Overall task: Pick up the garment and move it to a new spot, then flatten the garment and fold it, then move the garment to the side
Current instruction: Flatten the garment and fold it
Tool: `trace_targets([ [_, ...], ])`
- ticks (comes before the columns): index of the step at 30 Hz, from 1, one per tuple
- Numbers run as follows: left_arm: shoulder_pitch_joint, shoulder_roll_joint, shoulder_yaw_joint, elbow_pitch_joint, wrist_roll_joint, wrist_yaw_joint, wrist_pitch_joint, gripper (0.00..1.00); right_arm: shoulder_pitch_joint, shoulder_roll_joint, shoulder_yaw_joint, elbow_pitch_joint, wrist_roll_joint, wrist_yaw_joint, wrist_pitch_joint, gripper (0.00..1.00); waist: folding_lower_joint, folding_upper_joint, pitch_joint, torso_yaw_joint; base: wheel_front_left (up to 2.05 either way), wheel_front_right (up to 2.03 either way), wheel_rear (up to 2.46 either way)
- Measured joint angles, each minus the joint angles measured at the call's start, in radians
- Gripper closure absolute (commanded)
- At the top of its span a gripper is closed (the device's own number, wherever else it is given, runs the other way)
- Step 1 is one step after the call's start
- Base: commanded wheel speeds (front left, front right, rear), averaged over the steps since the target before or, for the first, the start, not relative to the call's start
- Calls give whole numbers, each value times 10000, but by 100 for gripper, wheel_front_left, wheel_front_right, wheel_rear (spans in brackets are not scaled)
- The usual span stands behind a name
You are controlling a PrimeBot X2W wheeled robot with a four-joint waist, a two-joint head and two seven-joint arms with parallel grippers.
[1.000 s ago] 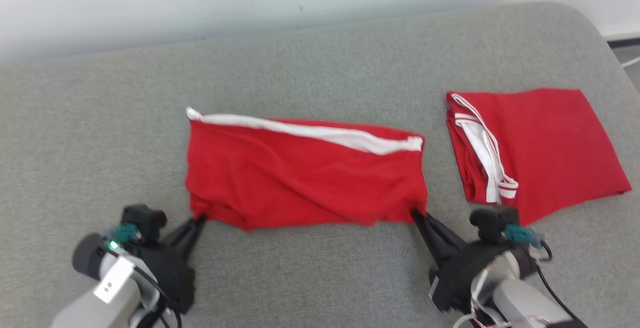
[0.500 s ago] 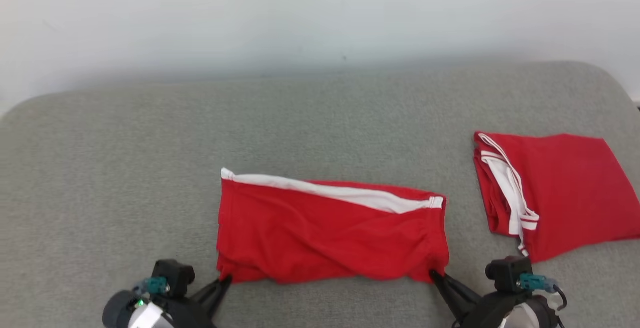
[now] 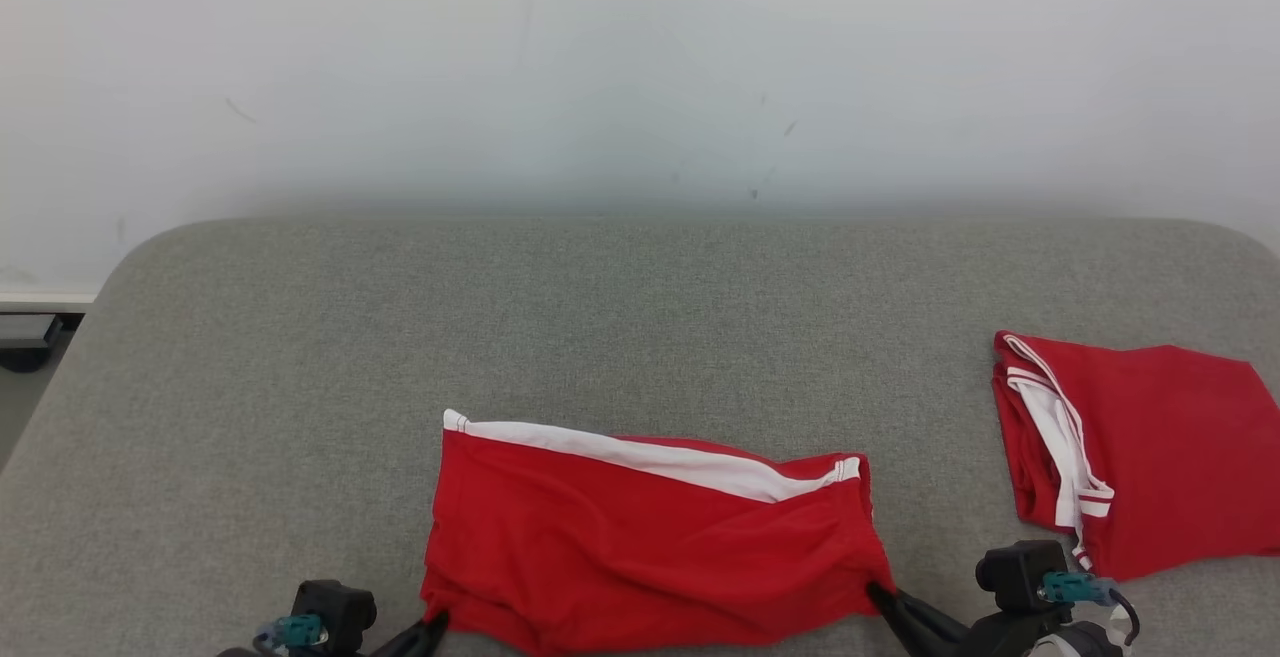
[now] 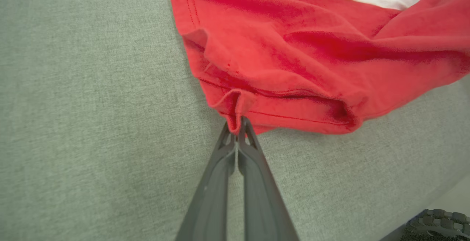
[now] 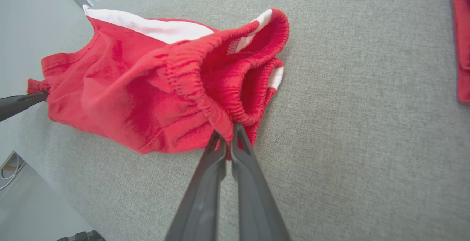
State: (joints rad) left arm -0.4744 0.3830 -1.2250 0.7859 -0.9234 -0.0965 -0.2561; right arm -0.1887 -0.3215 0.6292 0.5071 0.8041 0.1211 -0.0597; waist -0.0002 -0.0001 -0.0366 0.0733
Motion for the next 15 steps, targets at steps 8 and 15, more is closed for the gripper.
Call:
trace_targets([
  [8,214,-38,117,-207,2,82,0,100,229,-102,136,23,224,21,318,100,1,2,-128,34,0,0,0],
  [15,462,-71,197,-232,0,86,0,100,234,-117,176,48,399,21,512,100,2,1,-165,51,0,0,0],
])
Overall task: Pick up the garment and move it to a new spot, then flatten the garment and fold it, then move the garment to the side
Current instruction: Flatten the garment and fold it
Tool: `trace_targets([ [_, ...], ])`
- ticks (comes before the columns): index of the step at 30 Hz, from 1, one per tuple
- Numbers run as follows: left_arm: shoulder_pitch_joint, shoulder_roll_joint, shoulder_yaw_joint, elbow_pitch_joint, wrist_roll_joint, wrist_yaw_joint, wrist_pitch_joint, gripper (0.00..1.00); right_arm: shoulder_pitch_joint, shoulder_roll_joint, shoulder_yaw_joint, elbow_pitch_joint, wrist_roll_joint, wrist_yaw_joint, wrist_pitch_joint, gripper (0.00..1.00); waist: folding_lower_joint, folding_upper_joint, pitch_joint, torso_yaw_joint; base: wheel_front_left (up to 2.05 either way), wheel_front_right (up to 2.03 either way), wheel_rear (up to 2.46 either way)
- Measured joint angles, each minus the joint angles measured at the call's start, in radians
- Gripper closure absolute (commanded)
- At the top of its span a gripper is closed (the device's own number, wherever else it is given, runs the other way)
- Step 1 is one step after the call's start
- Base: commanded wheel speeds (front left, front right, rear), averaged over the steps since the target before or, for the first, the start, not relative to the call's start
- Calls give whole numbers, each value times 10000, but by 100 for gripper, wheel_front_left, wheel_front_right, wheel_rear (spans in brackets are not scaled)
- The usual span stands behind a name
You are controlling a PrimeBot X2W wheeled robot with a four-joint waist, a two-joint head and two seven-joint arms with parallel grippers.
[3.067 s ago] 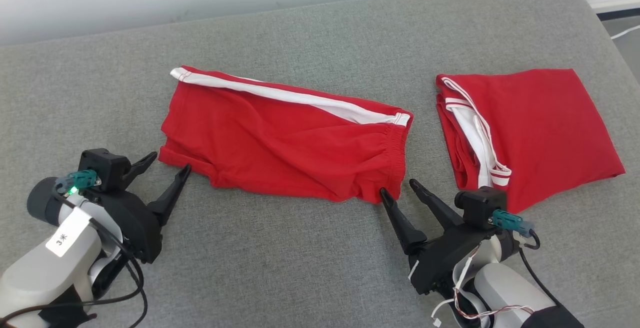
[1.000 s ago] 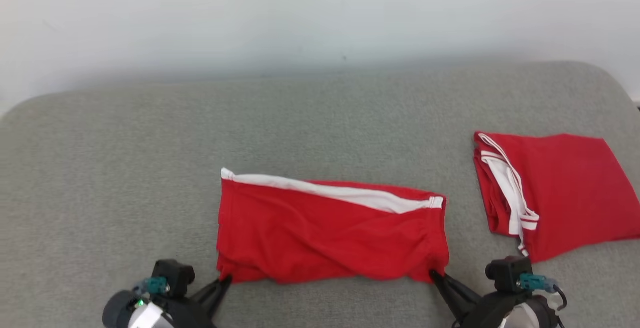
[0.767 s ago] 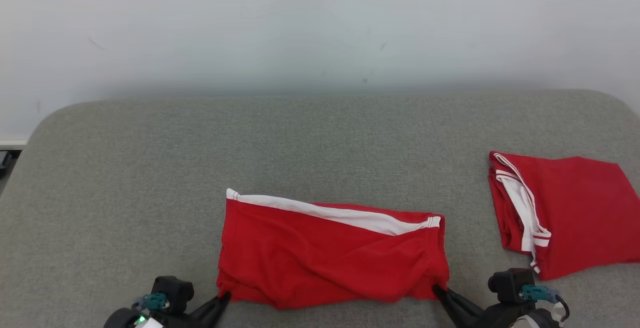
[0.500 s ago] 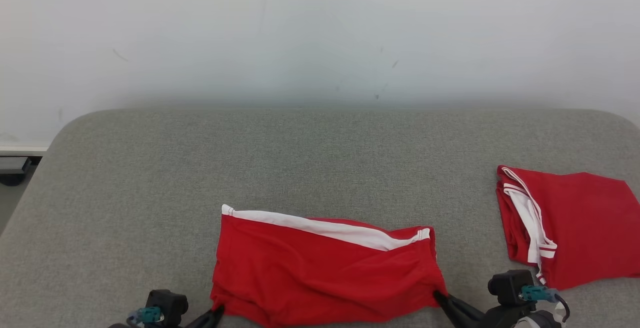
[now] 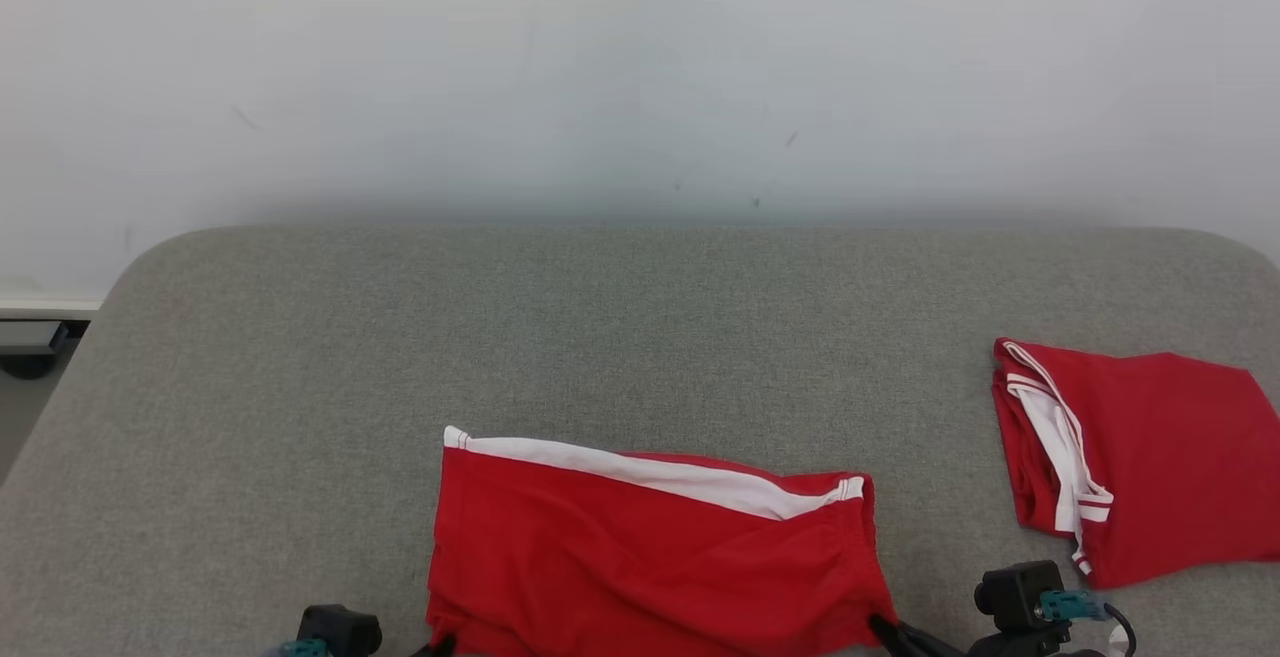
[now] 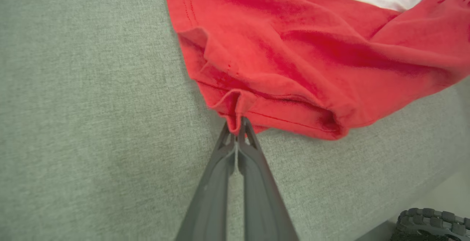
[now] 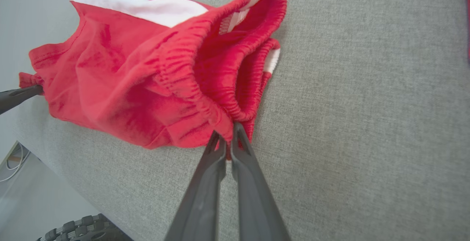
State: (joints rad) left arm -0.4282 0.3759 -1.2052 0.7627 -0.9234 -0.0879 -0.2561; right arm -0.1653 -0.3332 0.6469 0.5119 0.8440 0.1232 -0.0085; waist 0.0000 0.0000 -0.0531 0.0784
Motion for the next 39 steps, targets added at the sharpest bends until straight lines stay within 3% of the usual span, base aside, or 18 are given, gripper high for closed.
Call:
trace_targets([
  [7,137,-44,105,-6,-4,12,0,100,-12,0,52,15,15,2,90,100,1,0,-14,-39,0,0,0],
  [8,139,-48,123,-6,-4,12,0,100,-18,0,54,21,21,2,94,58,1,0,-17,-48,0,0,0],
  [9,144,-52,146,-6,-10,12,0,82,-18,4,33,25,50,2,88,13,1,0,-21,-57,0,0,0],
  [10,150,-58,176,-4,-12,13,0,53,-17,25,-33,27,205,2,86,0,1,0,-26,-64,0,0,0],
  [11,155,-61,209,-4,-13,17,0,0,-18,35,-73,25,305,2,86,0,1,1,-31,-70,0,0,0],
  [26,197,389,1026,-951,-10,546,0,0,586,-435,-518,-1666,1929,2,35,0,1,0,-162,-24,0,0,0],
  [34,761,832,2399,-1822,-236,1597,2,0,592,-593,-1047,-2391,1770,-10,-825,0,1,0,-203,-199,0,0,0],
  [39,1196,988,3208,-2341,-232,1873,2,0,552,-665,-1415,-2562,1112,-581,-1647,0,0,0,-226,-367,0,0,0],
])
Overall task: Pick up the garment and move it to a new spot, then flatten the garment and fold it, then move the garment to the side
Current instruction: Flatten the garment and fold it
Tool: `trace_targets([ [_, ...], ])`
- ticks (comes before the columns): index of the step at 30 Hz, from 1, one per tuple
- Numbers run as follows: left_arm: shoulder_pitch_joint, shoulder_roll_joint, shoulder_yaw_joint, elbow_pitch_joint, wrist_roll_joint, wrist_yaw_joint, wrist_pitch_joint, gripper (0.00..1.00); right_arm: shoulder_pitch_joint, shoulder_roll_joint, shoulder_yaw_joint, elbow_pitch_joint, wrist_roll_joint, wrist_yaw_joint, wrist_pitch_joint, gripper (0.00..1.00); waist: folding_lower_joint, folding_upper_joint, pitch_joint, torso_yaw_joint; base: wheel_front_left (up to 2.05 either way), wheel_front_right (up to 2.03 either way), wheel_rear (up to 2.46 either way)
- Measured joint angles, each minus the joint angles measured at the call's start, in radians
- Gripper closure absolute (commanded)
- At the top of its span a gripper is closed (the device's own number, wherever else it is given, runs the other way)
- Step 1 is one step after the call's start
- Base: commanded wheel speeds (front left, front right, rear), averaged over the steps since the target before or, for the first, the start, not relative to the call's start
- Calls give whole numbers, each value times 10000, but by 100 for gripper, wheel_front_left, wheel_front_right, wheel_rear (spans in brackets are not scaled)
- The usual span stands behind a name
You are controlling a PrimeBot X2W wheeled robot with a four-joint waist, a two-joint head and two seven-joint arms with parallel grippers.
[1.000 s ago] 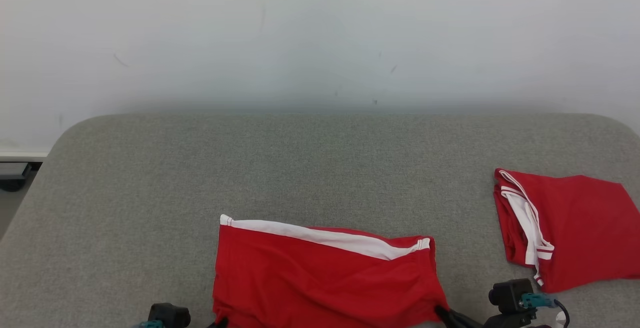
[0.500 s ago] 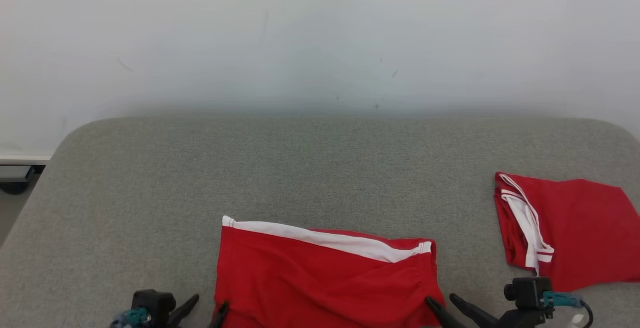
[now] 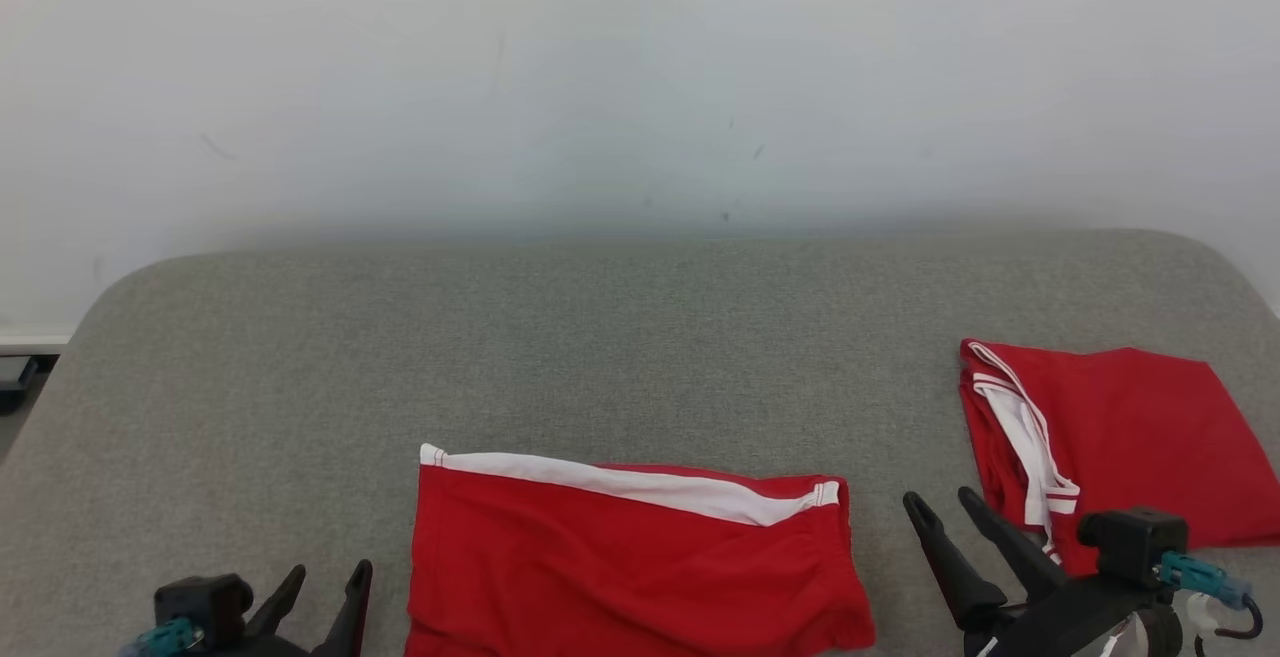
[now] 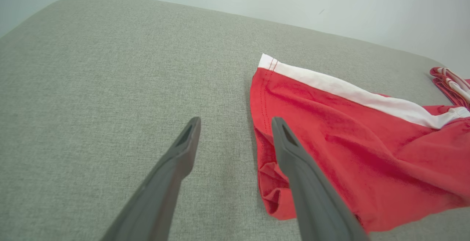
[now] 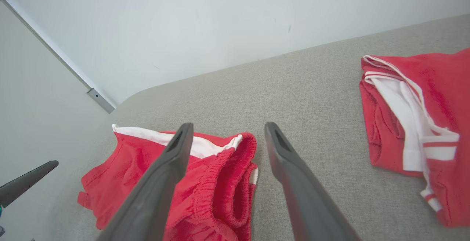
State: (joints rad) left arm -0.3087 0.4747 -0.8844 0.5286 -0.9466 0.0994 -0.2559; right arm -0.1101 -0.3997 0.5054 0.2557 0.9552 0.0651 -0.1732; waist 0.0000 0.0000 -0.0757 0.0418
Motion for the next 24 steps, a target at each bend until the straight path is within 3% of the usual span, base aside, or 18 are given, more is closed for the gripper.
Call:
trace_targets([
  [4,524,12,792,-487,46,161,0,0,-5,-17,-148,-180,-863,-629,-606,0,0,0,2,-194,0,0,0],
  [11,1087,-40,1661,-1024,587,238,0,0,-5,-19,-238,-253,-1958,-1515,-738,0,0,0,48,-498,0,0,0],
  [24,2005,-267,3344,-1312,1590,247,-2,0,40,-21,-732,-180,-2803,-1714,-750,0,0,0,73,-1061,0,0,0],
])
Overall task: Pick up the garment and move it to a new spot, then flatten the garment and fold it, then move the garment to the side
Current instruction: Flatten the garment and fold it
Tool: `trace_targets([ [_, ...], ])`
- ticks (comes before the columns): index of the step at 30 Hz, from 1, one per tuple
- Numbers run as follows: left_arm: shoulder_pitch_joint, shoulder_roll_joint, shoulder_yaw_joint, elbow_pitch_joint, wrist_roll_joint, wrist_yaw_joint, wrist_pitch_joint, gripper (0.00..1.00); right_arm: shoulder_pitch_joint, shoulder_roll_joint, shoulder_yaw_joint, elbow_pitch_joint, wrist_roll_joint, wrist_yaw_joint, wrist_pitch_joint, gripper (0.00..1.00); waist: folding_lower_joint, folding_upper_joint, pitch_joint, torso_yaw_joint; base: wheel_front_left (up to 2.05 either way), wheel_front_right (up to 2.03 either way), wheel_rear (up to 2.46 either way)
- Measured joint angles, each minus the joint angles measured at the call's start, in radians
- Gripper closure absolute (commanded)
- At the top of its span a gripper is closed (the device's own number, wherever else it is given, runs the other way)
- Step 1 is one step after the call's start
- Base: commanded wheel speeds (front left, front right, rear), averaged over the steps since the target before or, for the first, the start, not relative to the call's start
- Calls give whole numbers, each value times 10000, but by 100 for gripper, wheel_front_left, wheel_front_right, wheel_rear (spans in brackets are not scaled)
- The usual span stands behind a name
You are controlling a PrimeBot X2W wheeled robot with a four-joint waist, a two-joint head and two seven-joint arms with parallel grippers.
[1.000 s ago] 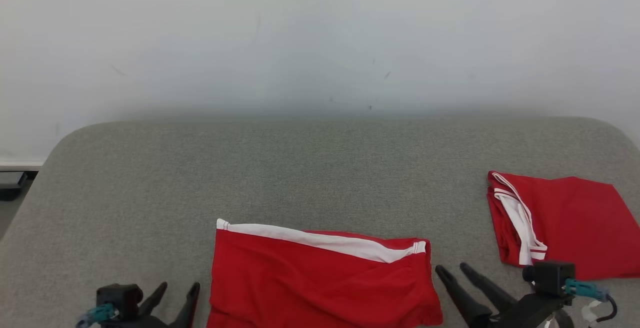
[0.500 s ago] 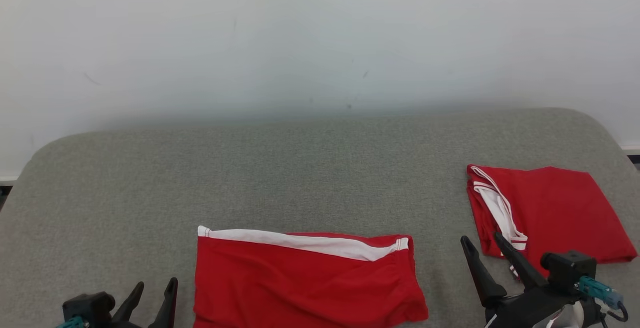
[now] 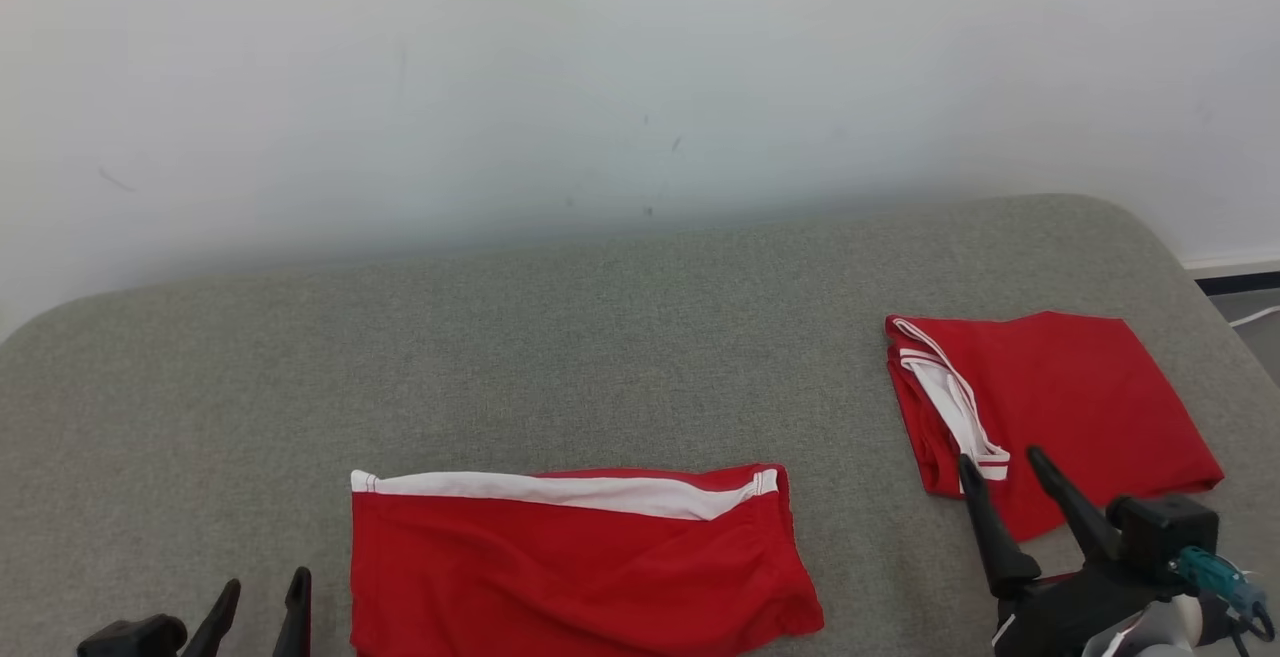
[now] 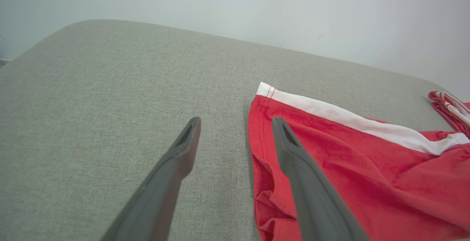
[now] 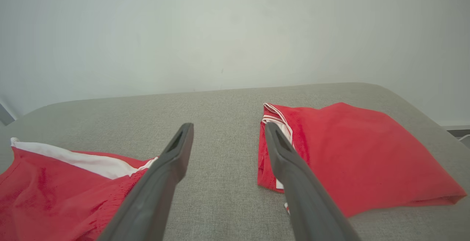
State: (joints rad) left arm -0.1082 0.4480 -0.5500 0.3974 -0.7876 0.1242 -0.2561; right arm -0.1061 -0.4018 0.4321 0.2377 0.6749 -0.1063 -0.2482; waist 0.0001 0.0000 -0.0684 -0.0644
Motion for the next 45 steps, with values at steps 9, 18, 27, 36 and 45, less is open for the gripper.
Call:
trace_targets([
  [9,311,-341,704,-288,953,0,0,0,184,88,-545,-38,-261,-92,-35,0,0,0,23,-65,0,0,0],
  [18,539,-545,1177,-587,1672,0,0,0,254,286,-874,-59,-621,-96,-44,0,0,0,43,-23,0,0,0],
  [27,691,-723,1519,-855,2240,0,0,0,399,456,-1055,-109,-848,-98,-44,0,-1,0,50,12,0,0,0],
  [36,767,-953,1360,-1101,2761,0,0,0,541,1141,-410,326,-380,330,330,0,0,0,43,295,0,0,0],
  [45,699,-1099,1154,-1197,2968,0,0,0,-1073,1916,343,1695,-75,629,1960,0,-1,0,42,739,0,0,0],
])
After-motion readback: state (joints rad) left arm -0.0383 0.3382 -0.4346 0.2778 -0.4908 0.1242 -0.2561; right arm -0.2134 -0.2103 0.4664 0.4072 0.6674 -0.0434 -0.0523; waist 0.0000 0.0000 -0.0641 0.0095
